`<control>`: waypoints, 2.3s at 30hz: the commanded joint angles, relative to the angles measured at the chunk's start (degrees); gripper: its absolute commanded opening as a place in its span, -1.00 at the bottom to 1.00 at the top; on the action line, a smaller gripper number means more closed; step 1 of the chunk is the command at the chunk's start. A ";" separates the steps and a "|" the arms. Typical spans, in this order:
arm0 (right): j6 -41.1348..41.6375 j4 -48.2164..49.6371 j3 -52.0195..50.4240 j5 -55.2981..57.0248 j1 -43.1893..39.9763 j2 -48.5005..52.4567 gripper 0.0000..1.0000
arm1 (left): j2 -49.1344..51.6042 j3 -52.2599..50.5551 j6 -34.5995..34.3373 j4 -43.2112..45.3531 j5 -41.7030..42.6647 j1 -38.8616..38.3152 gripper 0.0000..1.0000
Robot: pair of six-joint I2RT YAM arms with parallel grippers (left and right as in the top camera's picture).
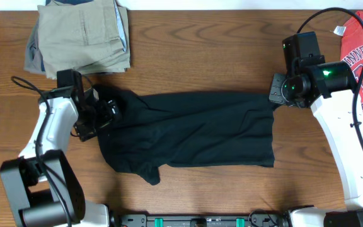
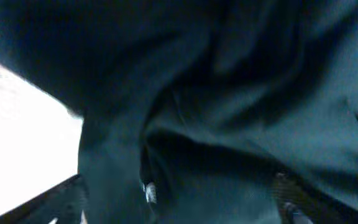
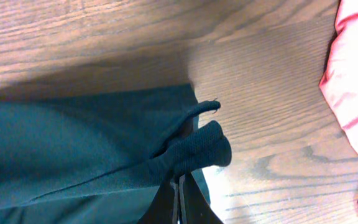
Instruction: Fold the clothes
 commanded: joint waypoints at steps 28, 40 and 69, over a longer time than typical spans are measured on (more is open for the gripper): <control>-0.04 1.14 -0.07 1.57 0.35 0.31 -0.98 | -0.17 -2.23 4.98 3.91 -5.55 -3.91 0.32; -0.02 1.60 -0.07 1.16 0.35 0.31 -0.98 | -0.17 -5.09 4.96 4.74 -4.22 -3.91 -0.43; -1.09 13.94 -0.04 -0.52 -5.01 0.31 -0.98 | -17.70 6.86 -5.66 7.50 -1.22 -3.91 -0.88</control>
